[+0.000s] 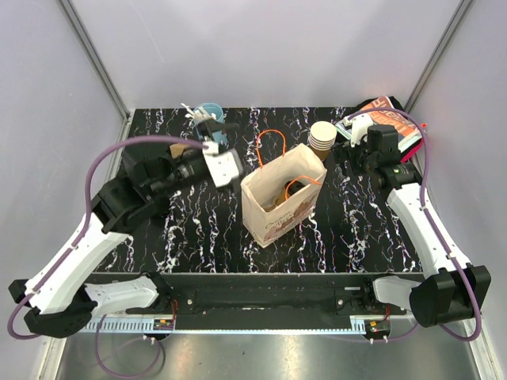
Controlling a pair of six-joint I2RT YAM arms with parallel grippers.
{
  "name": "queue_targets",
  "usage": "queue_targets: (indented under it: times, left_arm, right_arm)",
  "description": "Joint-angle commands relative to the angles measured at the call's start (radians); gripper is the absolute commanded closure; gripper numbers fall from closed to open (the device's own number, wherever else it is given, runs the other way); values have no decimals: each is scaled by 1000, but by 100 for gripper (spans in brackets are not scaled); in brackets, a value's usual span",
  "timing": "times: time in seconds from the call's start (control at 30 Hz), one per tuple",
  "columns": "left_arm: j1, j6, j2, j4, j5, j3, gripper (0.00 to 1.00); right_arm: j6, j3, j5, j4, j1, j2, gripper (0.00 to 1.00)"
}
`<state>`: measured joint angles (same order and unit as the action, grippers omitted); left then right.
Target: Pack the takeout coffee
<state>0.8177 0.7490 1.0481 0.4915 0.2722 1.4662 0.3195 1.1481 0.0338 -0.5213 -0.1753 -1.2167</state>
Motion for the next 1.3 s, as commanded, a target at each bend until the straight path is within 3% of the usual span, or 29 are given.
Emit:
queue_targets:
  times: [0.0, 0.23, 0.5, 0.57, 0.7, 0.8, 1.1, 1.27]
  left_arm:
    - [-38, -186, 32, 102, -267, 92, 1]
    - [-185, -368, 111, 254, -399, 227, 1]
    - [-398, -482, 243, 427, -364, 393, 1]
    - [-442, -487, 263, 421, -317, 401, 1]
    - [-641, -614, 293, 392, -57, 388, 1]
    - [-741, -686, 299, 335, 54, 323, 1]
    - [-876, -818, 248, 147, 231, 117, 1]
    - [-927, -852, 228, 119, 317, 95, 1]
  right_arm:
    - [10, 38, 9, -8, 7, 11, 0]
    - [20, 32, 21, -6, 5, 37, 0]
    - [23, 29, 49, 10, 7, 42, 1]
    - [23, 30, 58, 17, 8, 43, 0]
    - [16, 33, 83, 41, 7, 46, 0]
    - [6, 36, 109, 61, 7, 57, 0]
    - [-16, 41, 158, 129, 7, 121, 0]
    - [-20, 36, 166, 176, 7, 187, 0]
